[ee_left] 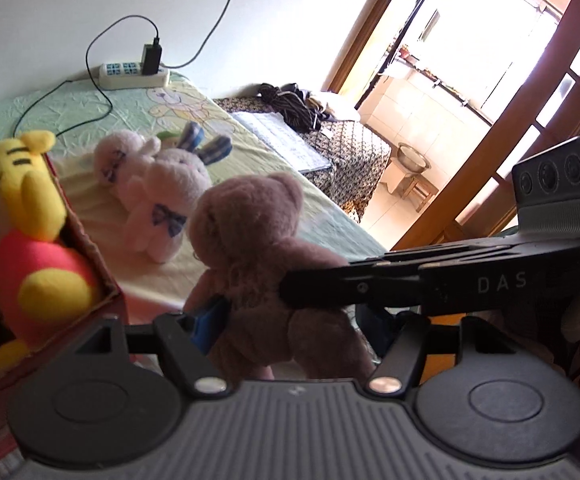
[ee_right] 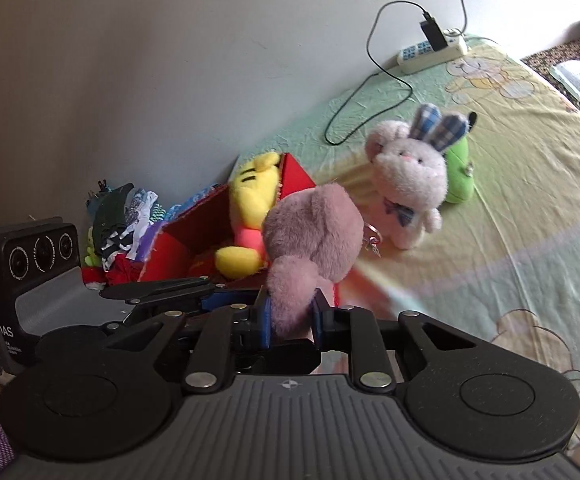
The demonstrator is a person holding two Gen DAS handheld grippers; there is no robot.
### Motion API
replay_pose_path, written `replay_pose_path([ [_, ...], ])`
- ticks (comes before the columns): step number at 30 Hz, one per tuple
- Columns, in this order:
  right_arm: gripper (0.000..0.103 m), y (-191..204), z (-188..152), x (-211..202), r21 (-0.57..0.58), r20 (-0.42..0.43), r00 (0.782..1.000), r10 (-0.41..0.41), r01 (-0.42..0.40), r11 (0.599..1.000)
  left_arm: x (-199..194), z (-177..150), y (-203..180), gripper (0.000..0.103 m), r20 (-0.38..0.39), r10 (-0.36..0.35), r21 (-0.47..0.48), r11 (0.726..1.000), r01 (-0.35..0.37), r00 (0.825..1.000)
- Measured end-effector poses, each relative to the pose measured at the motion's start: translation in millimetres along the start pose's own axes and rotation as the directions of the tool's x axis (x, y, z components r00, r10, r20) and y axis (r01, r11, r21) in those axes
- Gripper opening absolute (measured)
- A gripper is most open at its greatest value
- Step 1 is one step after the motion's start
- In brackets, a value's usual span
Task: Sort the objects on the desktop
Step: 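Lift the teddy bear with the right gripper and carry it to the red box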
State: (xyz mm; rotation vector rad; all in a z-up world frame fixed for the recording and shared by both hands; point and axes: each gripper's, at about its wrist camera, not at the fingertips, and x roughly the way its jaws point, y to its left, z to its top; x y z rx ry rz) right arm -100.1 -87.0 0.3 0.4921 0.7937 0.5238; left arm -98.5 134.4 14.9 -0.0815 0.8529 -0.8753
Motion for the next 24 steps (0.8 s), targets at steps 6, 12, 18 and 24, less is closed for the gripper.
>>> replay_pose_path([
  [6,0.021,49.0,8.4,9.1,-0.081,0.075,0.995,0.059,-0.053,0.995,-57.5,4.4,13.7,0.068,0.109,0.021,0.041,0.999,-0.026,0.994],
  [12,0.021,87.7,22.2,33.7,-0.153,0.108,0.984,0.144,-0.127,0.98,-106.2,7.4,35.5,0.068,0.2,0.086,0.059,0.993,-0.099,0.976],
  [18,0.021,116.2,36.6,71.2,-0.222,0.103,0.973,0.206,-0.179,0.958,-137.3,10.3,68.1,0.068,0.257,0.173,0.026,0.982,-0.186,0.951],
  [24,0.021,129.0,40.9,113.1,-0.258,0.076,0.974,0.214,-0.188,0.948,-140.8,7.1,103.2,0.068,0.251,0.239,-0.029,0.971,-0.239,0.938],
])
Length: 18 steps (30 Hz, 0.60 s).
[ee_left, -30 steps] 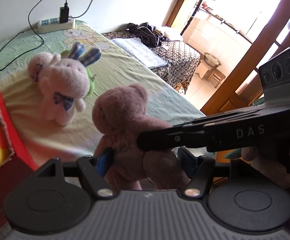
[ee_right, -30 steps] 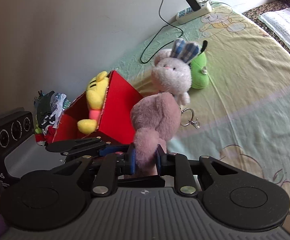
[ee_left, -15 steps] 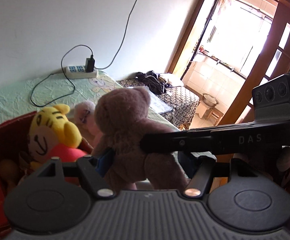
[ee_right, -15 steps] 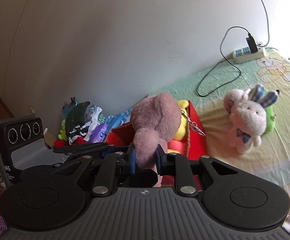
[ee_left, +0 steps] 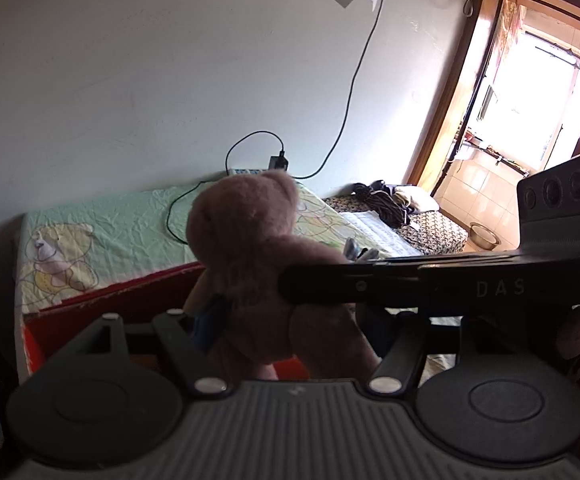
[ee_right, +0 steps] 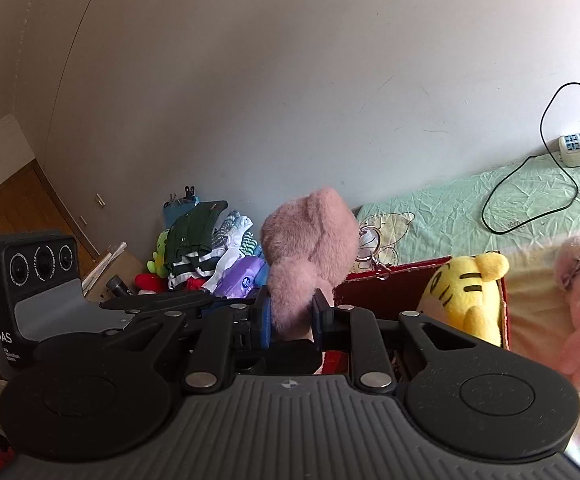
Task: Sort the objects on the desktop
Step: 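Lift the teddy bear with the right gripper and carry it to the red box, then lower the teddy bear into the red box beside the tiger plush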
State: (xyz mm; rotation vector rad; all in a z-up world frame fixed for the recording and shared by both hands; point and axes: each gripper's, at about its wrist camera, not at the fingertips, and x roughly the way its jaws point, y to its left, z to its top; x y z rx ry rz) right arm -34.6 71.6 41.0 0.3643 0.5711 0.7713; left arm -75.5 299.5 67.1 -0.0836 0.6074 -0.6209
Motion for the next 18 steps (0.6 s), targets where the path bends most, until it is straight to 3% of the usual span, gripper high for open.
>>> replay_pose_path([
  [9,0.021,-16.3,-14.0,50.2,0.01,-0.076,0.994,-0.076,0.077,0.997,46.5,-18.4,43.4,0.068,-0.102,0.024,-0.07,0.997,-0.031,0.994],
  [18,0.021,-35.3,-31.0,81.8,0.068,-0.179,0.972,-0.15,0.165,0.984,84.5,-36.6,69.9,0.068,-0.227,0.008,-0.129,0.991,-0.038,0.974],
])
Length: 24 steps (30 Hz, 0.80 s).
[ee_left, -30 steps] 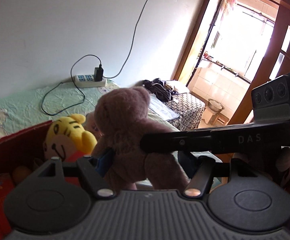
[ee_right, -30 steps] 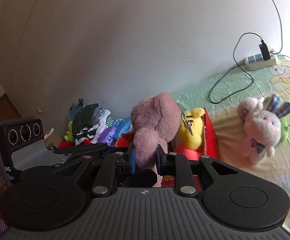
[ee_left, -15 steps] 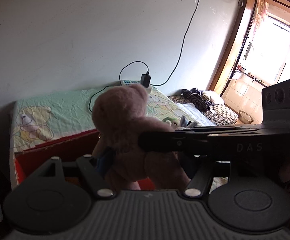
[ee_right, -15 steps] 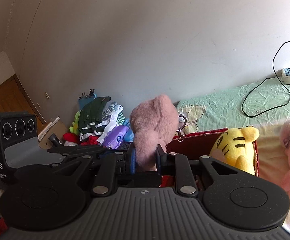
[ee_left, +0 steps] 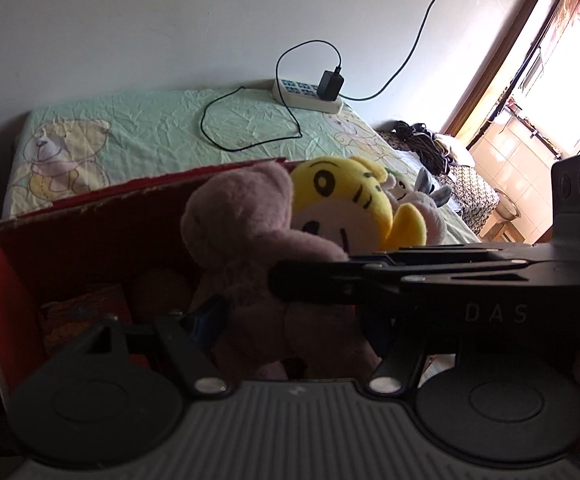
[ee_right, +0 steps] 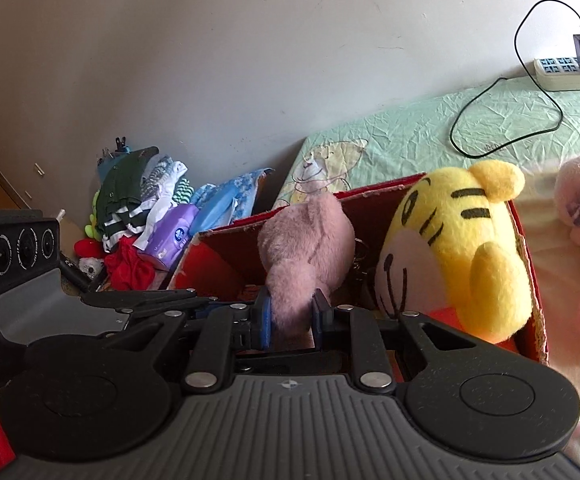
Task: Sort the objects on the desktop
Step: 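Lower the teddy bear into the red box beside the tiger plush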
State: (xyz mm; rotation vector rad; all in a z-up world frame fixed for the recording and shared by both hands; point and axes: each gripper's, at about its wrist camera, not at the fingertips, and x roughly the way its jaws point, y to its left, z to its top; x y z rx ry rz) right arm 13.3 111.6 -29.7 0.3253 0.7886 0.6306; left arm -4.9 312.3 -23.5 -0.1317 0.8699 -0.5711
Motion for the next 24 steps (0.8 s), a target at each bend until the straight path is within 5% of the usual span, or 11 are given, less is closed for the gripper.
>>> replay_pose_path([
  [24,0.019,-17.9,-19.1,29.9,0.01,-0.02,0.995,-0.102,0.102,0.995,48.2,-12.8,-7.3,0.072,-0.152,0.102,0.067,0.993,-0.093,0.983],
])
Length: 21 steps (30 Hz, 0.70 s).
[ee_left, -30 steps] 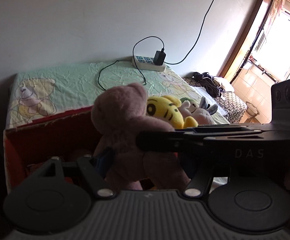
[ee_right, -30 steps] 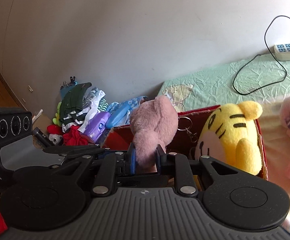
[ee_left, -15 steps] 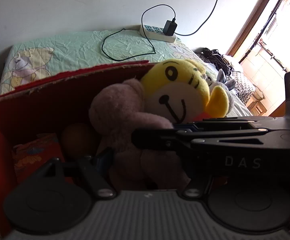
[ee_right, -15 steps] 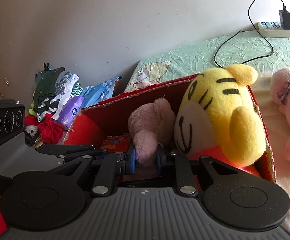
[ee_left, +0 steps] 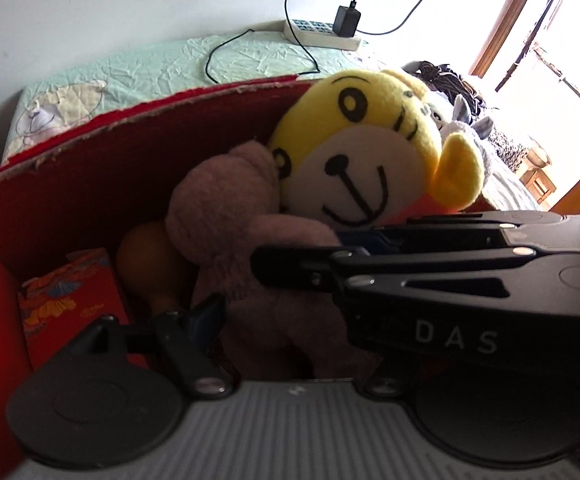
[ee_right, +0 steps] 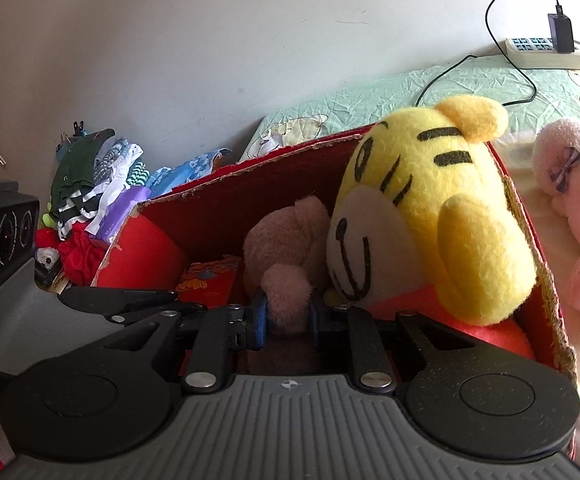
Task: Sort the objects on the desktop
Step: 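Lower the teddy bear into the red box beside the tiger plush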
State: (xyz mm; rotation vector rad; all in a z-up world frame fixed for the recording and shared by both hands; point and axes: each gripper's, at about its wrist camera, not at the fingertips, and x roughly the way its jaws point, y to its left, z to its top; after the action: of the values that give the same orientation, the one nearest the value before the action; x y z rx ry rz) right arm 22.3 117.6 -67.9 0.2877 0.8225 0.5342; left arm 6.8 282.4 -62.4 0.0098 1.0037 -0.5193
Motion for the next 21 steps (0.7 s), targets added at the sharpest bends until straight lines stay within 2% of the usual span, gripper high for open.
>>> replay_pose_path([
  [12,0.019,0.2,-1.4,-0.2,0.01,0.028,1.0,-0.001,0.001,1.0,4.9,-0.5,0.9,0.078,-0.039,0.024,-0.022,0.999,-0.025,0.999],
  [21,0.019,0.8,-2.0,-0.9,0.011,0.036,0.999,-0.007,0.006,1.0,2.7,-2.7,1.6,0.08,-0.031,0.034,-0.017,0.999,-0.035,0.999],
])
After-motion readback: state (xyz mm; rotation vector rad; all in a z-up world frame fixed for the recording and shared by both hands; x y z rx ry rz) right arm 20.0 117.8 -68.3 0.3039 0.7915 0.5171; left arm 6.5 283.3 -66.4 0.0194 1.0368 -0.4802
